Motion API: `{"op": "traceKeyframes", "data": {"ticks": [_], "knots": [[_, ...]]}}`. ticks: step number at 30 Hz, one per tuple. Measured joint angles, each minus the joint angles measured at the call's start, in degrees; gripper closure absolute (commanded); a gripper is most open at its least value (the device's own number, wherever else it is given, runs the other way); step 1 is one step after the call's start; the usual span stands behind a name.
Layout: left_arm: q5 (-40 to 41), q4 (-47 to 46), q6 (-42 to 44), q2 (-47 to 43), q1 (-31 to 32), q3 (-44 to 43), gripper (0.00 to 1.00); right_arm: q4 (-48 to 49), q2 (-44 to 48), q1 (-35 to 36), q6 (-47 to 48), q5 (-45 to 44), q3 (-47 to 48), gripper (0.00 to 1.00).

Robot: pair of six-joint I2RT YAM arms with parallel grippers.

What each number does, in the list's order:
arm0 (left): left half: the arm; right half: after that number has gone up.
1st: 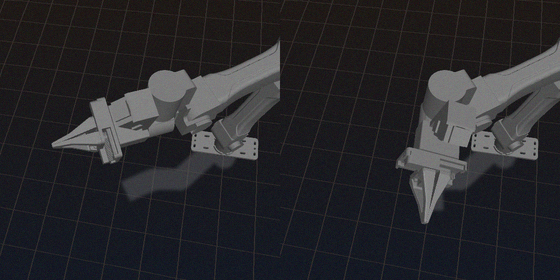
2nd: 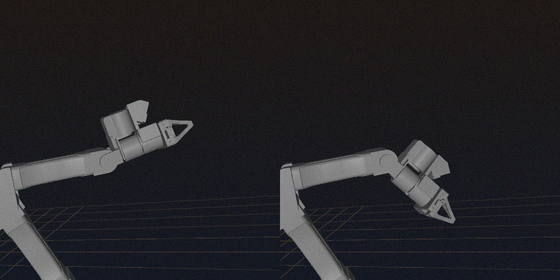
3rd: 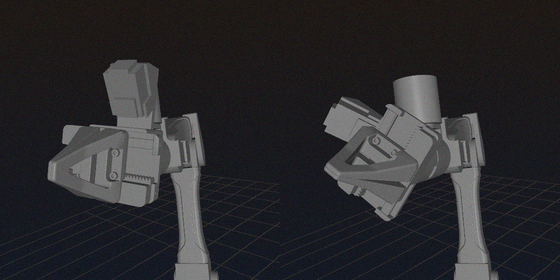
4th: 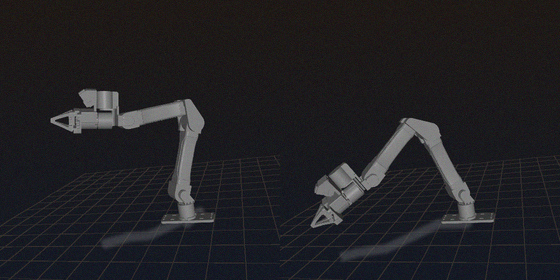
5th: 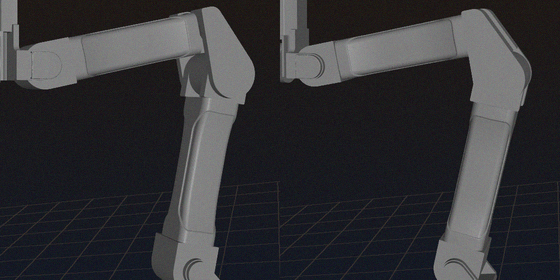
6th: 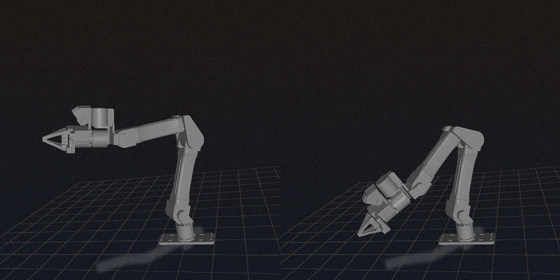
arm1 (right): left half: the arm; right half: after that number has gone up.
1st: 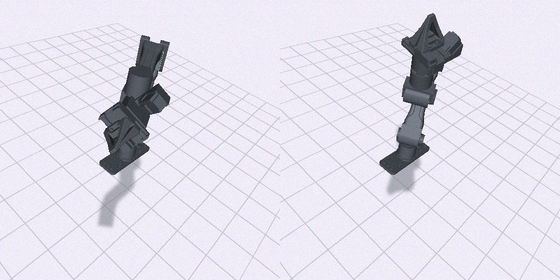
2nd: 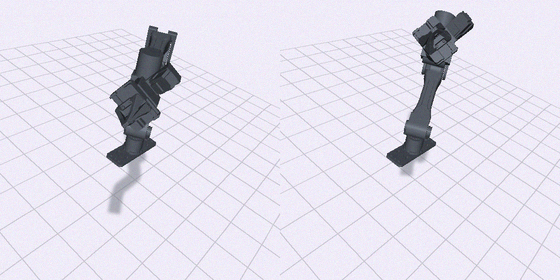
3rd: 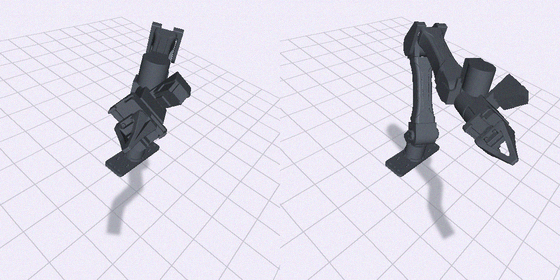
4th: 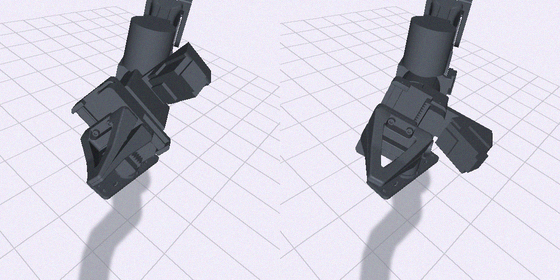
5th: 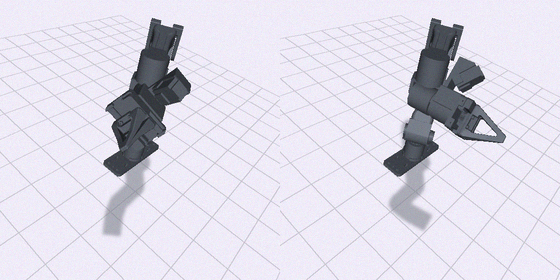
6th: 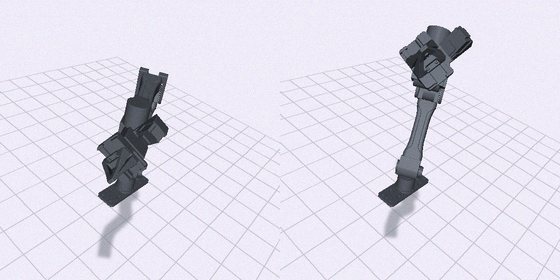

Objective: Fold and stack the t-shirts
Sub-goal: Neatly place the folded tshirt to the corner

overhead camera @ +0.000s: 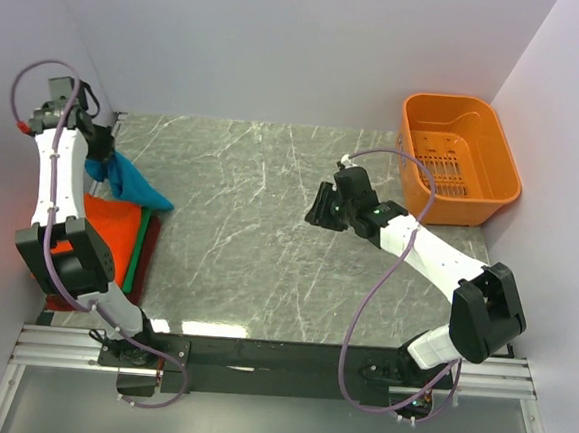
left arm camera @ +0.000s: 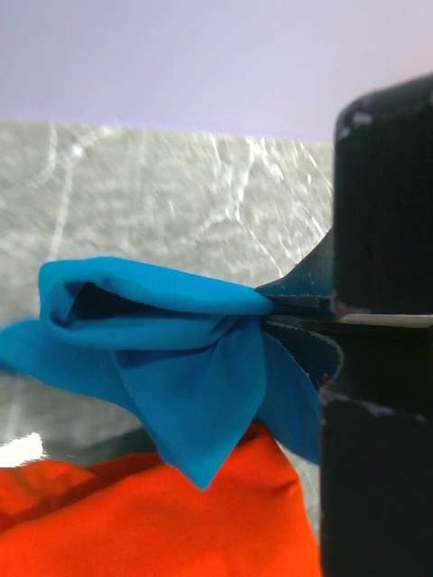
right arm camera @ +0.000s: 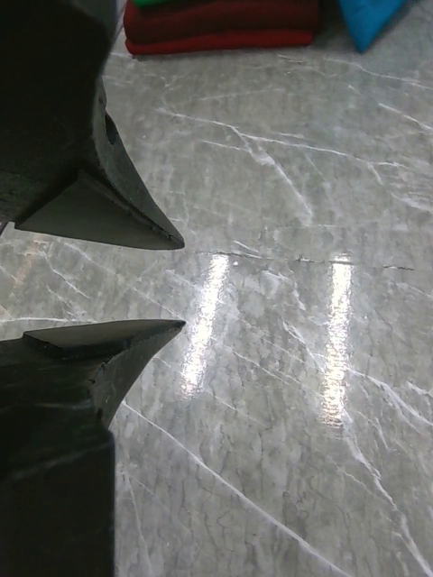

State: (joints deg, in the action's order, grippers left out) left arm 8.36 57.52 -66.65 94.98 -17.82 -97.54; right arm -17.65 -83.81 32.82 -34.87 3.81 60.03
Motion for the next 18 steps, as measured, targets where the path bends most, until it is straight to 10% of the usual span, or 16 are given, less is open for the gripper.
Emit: {"op": "traceKeyframes", "data": {"ticks": [18], "knots": [[-4.13,3.96,4.81,1.68,-4.81,-15.67,1.0,-1.09,-0.04,0.81,0.04,-1.29,1.81,0.56]]}}
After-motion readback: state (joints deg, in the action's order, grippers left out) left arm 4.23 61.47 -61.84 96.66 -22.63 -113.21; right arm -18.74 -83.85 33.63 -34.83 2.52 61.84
